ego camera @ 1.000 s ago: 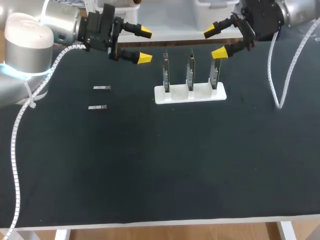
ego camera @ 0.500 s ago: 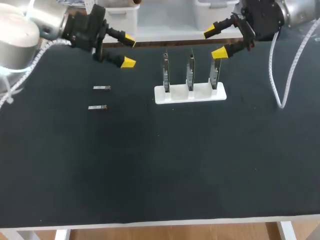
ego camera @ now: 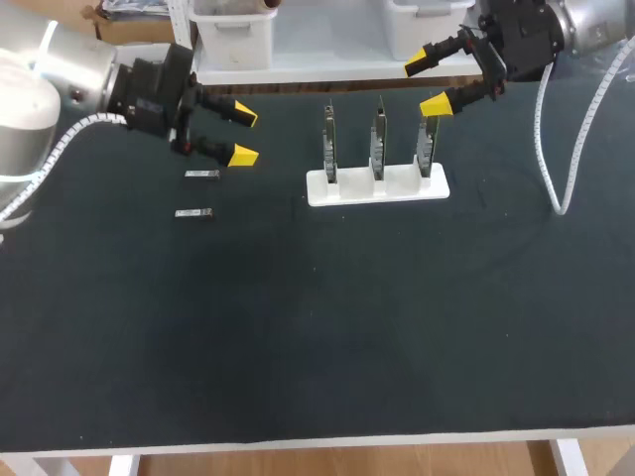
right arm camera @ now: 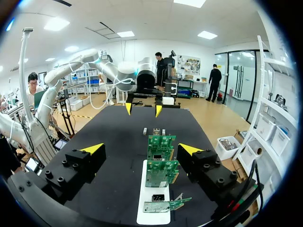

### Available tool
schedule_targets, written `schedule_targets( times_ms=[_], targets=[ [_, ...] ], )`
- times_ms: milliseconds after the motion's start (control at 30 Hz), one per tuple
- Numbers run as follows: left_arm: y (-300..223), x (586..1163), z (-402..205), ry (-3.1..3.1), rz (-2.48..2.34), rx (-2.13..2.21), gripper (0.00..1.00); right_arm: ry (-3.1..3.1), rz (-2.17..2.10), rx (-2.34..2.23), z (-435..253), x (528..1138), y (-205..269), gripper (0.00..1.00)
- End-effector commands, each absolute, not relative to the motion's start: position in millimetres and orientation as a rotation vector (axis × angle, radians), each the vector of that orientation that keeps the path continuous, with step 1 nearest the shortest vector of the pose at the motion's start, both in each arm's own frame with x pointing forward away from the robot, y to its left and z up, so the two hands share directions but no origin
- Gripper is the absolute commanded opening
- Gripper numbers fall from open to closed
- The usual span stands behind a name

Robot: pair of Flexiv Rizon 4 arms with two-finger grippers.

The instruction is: Pick up the optical module with the left hand, and insert it into the network port with the right hand.

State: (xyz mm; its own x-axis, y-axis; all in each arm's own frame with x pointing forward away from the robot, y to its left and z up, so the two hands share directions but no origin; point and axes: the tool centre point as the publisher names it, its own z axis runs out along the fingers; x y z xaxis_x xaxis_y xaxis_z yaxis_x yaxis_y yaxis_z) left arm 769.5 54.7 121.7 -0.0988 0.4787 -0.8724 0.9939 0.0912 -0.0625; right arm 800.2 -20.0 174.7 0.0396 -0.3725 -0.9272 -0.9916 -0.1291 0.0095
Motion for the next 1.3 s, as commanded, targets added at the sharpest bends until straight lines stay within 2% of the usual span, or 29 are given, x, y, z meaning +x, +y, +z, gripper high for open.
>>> schedule_targets(
  times_ms=[33,400,533,700,1300],
  targets=[
    [55,762,123,1.676,-0.893,1.442,1.0,1.413,1.08,-1.594,175,797,-20,1.0],
    [55,762,123,1.676,-0.893,1.442,1.0,1.413,1.08,-1.594,175,797,-20,1.0],
    [32,784,146,1.697,-0.8,1.547,1.0,1.413,1.08,-1.594,175,797,-20,1.0],
    [28,784,146,1.802,-0.757,1.561,1.0,1.413,1.08,-1.594,175,797,-20,1.0],
    [94,713,119,2.047,-0.719,1.364,1.0,1.413,1.08,-1.594,175,797,-20,1.0]
  ],
)
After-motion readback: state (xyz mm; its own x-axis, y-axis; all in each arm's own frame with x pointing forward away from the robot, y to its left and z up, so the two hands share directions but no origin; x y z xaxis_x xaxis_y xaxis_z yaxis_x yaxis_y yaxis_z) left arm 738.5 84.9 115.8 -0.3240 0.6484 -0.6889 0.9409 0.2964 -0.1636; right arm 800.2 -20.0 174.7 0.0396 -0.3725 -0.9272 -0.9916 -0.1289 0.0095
